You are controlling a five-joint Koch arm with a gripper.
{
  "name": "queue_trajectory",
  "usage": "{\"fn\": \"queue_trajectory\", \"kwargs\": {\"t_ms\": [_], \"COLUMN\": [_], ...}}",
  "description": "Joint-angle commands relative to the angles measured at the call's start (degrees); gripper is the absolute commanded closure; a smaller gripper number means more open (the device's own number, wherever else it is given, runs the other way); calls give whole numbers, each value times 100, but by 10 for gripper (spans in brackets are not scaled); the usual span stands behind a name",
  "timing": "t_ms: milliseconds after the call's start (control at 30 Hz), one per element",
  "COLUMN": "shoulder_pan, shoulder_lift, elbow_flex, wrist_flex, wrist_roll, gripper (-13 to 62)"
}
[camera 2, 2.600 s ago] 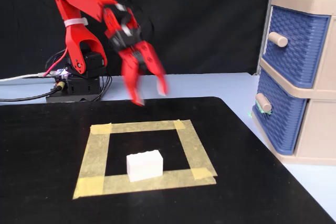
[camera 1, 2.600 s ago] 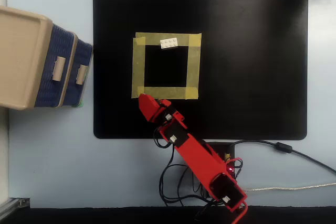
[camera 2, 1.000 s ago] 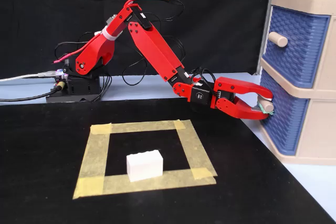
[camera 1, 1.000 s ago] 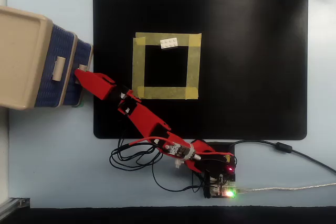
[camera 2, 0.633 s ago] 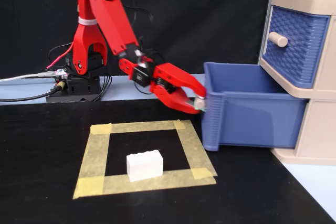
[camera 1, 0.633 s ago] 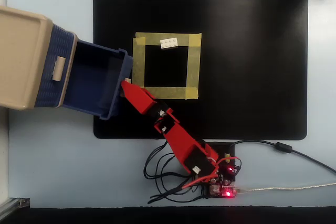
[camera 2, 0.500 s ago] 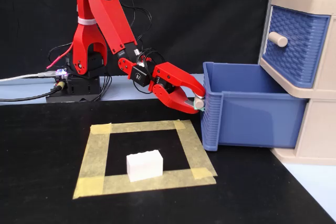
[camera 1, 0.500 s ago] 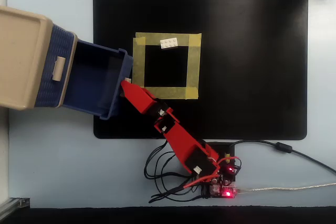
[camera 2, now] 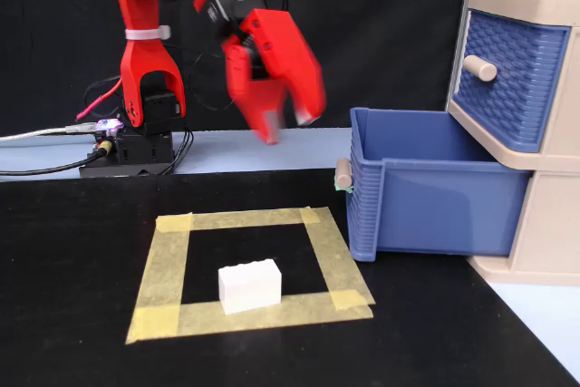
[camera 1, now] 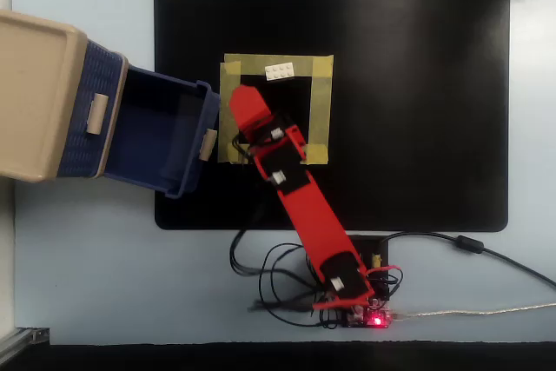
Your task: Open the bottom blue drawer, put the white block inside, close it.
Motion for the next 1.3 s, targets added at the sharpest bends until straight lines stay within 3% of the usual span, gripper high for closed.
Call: {"fn": "queue_trajectory", "kwargs": {"t_ms": [0,167,300,900,933,1000,1100,1267], "shoulder_pan": [281,826,914,1055,1055,1055,1055,1046], "shoulder_lift": [-984,-3138,-4087,-5282,-5317,-5361,-5291,-4403], "elbow_flex": [-1345,-4570,-5801,-6064,-6064,-6056,-6056,-6064], "wrist_flex": [1485,2769,3094,3015,2971,2971,3305,3674], "wrist_roll": [-404,-800,-809,-712,-677,-536,-272,343], "gripper": [157,157,157,166,189,310,578,574]}}
